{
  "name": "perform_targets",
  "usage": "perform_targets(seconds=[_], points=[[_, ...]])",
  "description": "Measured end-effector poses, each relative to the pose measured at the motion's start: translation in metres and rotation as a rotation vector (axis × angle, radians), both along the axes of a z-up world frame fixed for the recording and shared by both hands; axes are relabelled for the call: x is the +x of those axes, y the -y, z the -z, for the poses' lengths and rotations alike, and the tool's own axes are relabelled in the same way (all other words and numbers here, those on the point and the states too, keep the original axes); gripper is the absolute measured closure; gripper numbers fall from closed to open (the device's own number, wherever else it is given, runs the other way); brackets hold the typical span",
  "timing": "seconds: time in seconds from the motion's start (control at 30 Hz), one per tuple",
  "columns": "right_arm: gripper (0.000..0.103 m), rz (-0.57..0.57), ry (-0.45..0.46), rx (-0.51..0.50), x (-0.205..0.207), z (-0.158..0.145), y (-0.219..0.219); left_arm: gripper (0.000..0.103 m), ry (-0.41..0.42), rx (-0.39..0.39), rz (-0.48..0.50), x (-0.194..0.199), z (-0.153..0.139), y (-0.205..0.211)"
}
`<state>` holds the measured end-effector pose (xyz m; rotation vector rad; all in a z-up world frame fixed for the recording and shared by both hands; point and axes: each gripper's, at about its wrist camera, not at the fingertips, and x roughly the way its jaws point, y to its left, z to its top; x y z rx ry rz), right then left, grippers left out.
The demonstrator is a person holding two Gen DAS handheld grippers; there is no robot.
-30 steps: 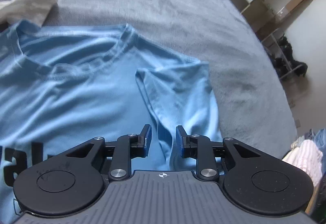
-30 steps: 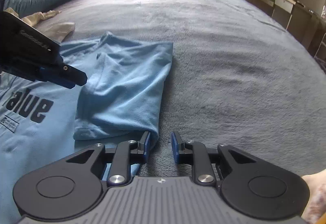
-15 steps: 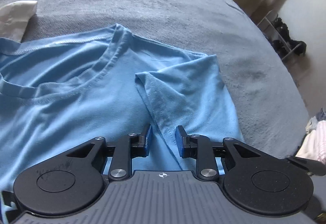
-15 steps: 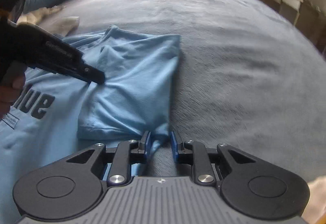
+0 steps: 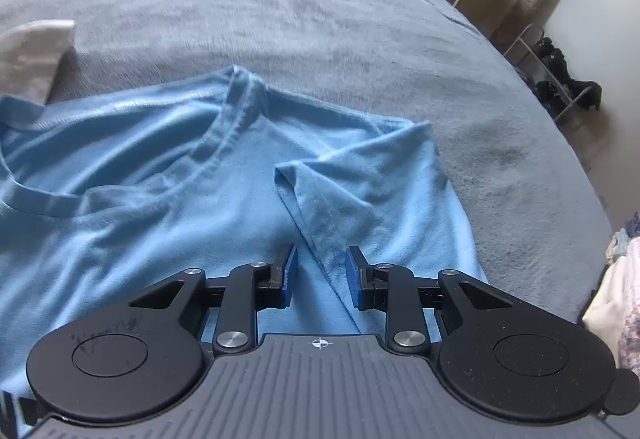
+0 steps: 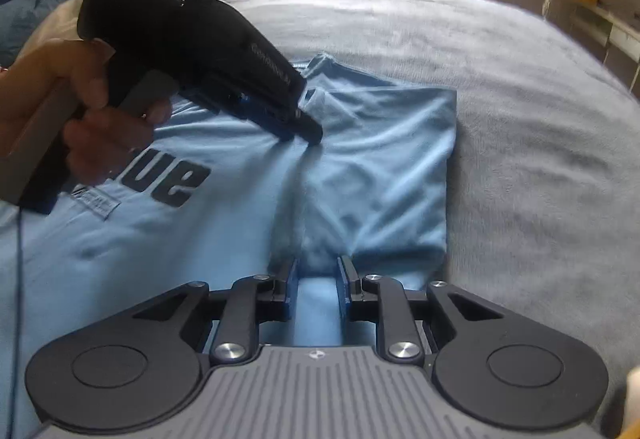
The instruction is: Fold clothes
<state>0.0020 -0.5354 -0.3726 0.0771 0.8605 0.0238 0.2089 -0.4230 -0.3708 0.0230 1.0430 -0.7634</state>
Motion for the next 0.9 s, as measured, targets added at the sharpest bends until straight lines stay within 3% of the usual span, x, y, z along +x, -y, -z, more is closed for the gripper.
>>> perform_targets(seconds=[0.07,0.2,0.33,0.53,0.7,0.9], points=[[0.08,0.029,-0.004,0.04,-0.003,-0.009,0.007,0.077,0.06,-0.016,0.02,-0.005,-0.017,0.0],[0.08,0.12,0.093,0.045,0.0,-0.03,0.028,0.077,0.121,-0.088,0.113,-0.008,-0.038,0.026],[0.08,0.194,0.096,0.061,0.019,-0.017,0.045,0.077,0.103,-0.1,0.181,0.012,-0.018,0.082],[0.08,0.223,0.059,0.113,0.009,0.011,0.047,0.077,0.098,-0.055,0.118,0.05,0.025,0.117],[0.081,0.217,0.035,0.152,-0.007,0.009,0.044,0.077,0.074,-0.093,0.088,0.053,0.028,0.114],[0.08,0.178,-0.023,0.13,-0.017,-0.005,0.04,0.076,0.055,-0.099,0.07,0.054,0.019,0.113]])
